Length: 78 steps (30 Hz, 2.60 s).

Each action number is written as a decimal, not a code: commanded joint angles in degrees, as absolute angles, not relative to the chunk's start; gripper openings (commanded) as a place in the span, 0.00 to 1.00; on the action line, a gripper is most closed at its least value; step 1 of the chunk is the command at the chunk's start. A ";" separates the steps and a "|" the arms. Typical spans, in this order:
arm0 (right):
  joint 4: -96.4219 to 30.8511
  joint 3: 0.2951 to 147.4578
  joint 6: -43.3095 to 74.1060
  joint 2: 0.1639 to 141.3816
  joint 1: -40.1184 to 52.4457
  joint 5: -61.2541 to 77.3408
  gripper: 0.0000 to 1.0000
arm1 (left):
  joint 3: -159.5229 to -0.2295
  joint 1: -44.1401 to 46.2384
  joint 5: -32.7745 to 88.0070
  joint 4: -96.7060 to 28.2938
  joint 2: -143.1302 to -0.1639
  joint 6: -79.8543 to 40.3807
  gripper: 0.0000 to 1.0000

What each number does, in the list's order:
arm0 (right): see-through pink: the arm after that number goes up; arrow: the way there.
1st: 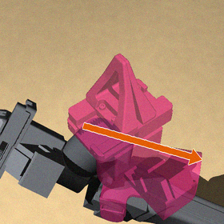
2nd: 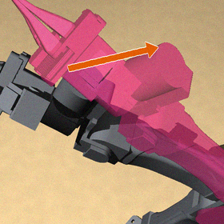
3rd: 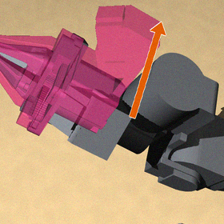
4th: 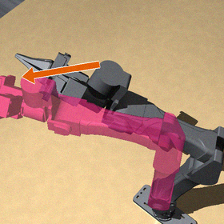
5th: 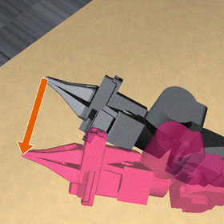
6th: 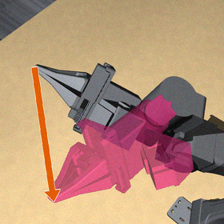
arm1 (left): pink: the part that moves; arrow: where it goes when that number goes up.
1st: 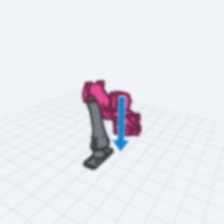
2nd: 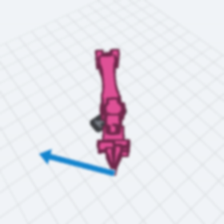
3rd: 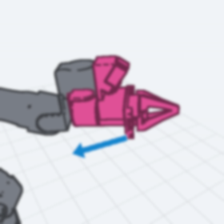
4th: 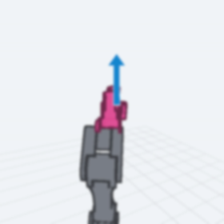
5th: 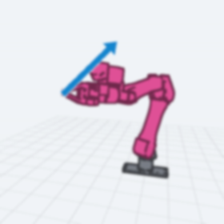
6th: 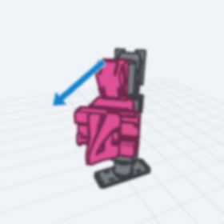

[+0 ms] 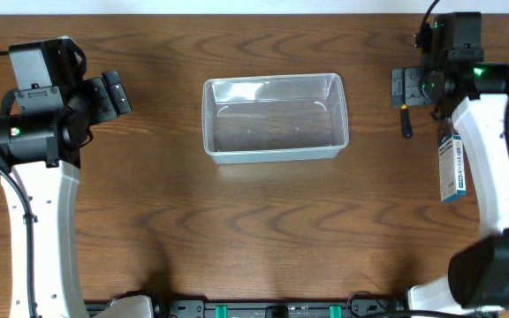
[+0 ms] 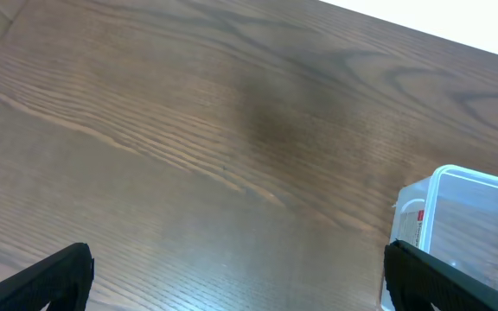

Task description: Pack container

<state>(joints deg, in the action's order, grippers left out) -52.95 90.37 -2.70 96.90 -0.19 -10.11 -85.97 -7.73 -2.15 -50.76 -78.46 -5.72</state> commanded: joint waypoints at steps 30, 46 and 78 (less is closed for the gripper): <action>-48.45 91.68 -6.59 118.17 -7.20 -3.53 0.83 | -86.85 -7.79 -3.07 -50.76 -78.61 -4.93 0.98; -47.77 91.66 -7.79 123.24 -6.31 -0.97 0.81 | -86.85 -7.81 -3.07 -50.76 -78.61 -4.95 0.98; -50.68 103.02 -7.79 123.31 -5.21 -1.39 0.85 | -86.85 -7.81 -3.07 -50.76 -78.61 -4.95 0.98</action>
<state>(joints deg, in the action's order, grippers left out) -49.82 98.30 -7.20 123.28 -6.33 -1.48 -85.97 -7.73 -2.15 -50.76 -78.46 -5.72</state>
